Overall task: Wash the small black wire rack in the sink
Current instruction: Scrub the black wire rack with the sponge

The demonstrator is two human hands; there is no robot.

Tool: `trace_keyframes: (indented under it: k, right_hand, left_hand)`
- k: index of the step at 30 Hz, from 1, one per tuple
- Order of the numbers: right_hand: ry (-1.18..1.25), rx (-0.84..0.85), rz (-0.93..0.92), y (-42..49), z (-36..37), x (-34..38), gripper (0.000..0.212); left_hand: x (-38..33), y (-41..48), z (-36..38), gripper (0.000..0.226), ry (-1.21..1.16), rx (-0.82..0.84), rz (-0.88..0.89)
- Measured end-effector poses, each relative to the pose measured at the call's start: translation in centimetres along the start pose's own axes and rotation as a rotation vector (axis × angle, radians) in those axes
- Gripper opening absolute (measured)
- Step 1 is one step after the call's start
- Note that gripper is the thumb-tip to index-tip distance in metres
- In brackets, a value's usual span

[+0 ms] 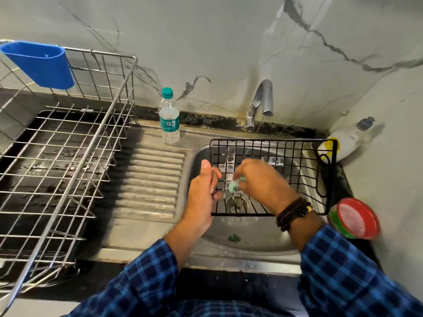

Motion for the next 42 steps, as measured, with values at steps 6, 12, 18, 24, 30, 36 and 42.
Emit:
trace_keyframes:
  k: [6, 12, 18, 24, 30, 36, 42]
  right_hand:
    - [0.363, -0.496, 0.399, -2.4, -4.3, -4.2, 0.009]
    - [0.318, -0.472, 0.075, 1.0, -2.8, 3.7, 0.014]
    - [0.068, -0.45, 0.199, -2.6, -3.8, -3.1, 0.009]
    - [0.082, -0.499, 0.498, -3.7, -4.1, -7.2, 0.017]
    - [0.326, -0.589, 0.079, -1.0, -3.4, 1.9, 0.005]
    - [0.33, -0.746, 0.3, -4.5, -2.4, -4.5, 0.011]
    - [0.119, -0.674, 0.469, -5.3, -2.1, -7.9, 0.017]
  left_hand:
    - [-1.0, -0.2, 0.2, 0.056, 0.029, 0.038, 0.047]
    - [0.6, -0.5, 0.1, 0.059, 0.051, 0.008, 0.011]
    - [-0.6, -0.7, -1.1, 0.052, 0.092, 0.016, 0.069]
    - [-1.3, -0.1, -1.1, 0.057, 0.157, 0.093, 0.135]
    - [-2.5, 0.5, -0.7, 0.064, 0.215, 0.156, 0.197]
    - [-1.9, 0.2, -1.3, 0.065, 0.192, 0.146, 0.189]
    - [-1.0, -0.3, -2.5, 0.064, 0.155, 0.066, 0.109]
Point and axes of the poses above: each hand's wrist, its own y-axis towards the middle knuckle, its own z-axis out of the palm, x = y × z, the point moved 9 cm from there along y, towards the middle knuckle, and after that the axes turned 8 degrees about x, right-handed, at the moved point
